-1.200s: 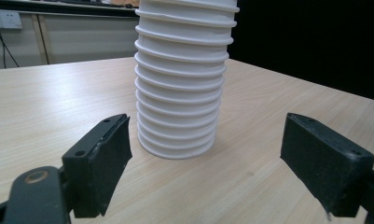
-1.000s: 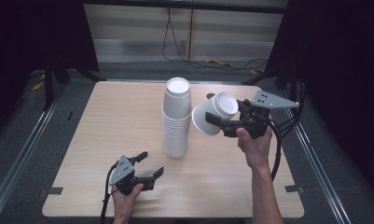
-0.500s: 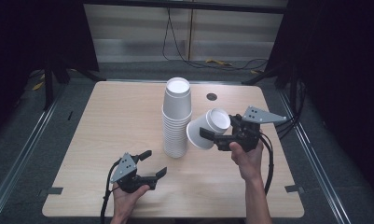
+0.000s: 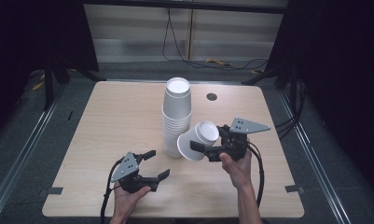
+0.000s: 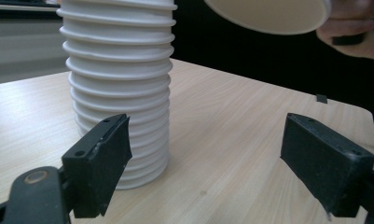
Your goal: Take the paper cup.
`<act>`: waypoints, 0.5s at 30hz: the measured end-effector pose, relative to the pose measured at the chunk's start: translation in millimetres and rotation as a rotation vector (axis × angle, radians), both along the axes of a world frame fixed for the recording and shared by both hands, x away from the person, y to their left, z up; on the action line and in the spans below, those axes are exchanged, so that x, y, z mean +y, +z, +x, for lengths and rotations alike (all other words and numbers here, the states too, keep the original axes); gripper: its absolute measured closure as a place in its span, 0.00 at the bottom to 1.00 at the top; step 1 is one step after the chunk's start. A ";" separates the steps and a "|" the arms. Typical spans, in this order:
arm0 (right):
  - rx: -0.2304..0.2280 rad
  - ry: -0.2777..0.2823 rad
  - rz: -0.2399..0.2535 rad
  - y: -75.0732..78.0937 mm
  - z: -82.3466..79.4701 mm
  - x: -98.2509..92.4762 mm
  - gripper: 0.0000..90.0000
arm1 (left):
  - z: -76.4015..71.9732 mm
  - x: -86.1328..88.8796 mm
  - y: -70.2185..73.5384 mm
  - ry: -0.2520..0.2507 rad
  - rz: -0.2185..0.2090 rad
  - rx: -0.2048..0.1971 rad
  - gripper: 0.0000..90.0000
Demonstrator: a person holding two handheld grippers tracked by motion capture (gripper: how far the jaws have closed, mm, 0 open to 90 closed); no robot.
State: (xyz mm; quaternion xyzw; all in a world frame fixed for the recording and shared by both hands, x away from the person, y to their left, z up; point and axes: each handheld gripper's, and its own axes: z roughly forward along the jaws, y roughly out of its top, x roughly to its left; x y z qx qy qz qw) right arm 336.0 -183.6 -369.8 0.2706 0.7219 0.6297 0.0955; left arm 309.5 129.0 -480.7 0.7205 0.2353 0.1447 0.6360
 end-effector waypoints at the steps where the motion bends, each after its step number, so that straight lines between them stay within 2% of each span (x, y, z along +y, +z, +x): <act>1: 0.003 0.006 -0.003 -1.8 0.1 0.5 0.24 | 0.1 -0.3 1.1 -0.011 0.011 -0.004 0.18; 3: 0.011 0.013 0.001 -5.3 0.2 1.7 0.24 | -0.7 -1.3 2.0 -0.011 0.008 -0.009 0.18; 4: 0.015 0.014 0.000 -6.9 -0.1 2.2 0.24 | -0.9 -1.4 2.4 -0.023 0.009 0.000 0.18; 15: 0.065 0.048 0.008 -35.5 -1.3 5.9 0.24 | -2.1 -5.3 6.4 -0.094 0.015 -0.022 0.17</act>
